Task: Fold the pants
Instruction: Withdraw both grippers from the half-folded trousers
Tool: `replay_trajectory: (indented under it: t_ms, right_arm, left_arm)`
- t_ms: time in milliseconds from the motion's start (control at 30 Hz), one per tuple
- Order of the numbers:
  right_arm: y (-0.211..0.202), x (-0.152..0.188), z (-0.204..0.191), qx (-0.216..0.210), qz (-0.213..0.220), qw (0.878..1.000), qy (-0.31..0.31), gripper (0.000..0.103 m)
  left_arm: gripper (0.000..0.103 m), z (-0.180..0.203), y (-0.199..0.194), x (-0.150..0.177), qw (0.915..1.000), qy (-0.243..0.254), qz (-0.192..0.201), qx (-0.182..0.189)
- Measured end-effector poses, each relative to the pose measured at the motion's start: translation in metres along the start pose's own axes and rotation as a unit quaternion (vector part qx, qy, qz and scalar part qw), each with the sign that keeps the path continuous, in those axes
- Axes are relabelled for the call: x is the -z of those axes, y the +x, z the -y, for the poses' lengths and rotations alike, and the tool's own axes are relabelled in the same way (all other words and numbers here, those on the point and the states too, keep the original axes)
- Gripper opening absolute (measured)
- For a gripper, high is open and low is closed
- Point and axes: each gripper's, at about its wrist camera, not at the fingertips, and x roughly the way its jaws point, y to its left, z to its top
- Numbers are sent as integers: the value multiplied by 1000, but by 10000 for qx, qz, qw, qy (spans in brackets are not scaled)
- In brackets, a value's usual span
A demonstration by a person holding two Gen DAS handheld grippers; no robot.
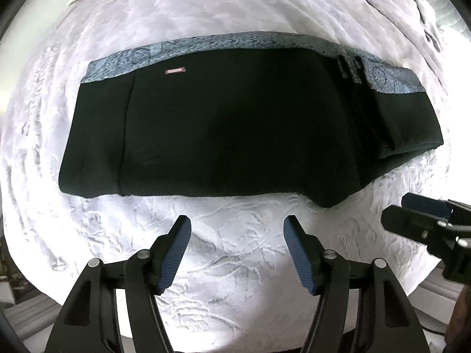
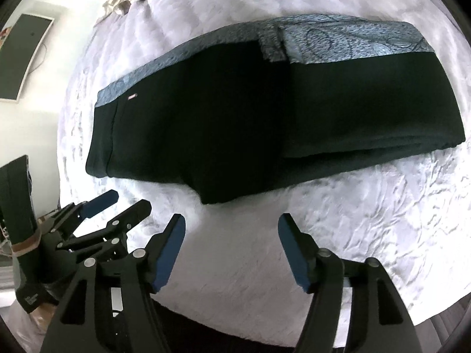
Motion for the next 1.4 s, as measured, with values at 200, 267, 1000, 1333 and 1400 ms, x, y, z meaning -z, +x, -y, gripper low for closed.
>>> replay_trajectory:
  t_ms: [200,267,1000,1333,1400]
  right_arm:
    - [4,6,-19,77,-89,9999,-124,77]
    - [4,6,-24,116,-106,9997,-173,79]
    - [23,2,-64,628,-356,9949,-705,103]
    - [34,7,-63,641,-576,9944,-608,103]
    - [35,7,-63,643,-596,9943,-608,103]
  left_arm:
    - [95,-8,-6,5,10000,-52,52,-36]
    - [95,-11,-6,6,9999,-106,32,-16]
    - [95,-82,2,22,9947,-930,-200,390]
    - [95,-101,6,27,9931,-1075,-131,455]
    - [95,-101,9,26,9924,-1137,-144,459]
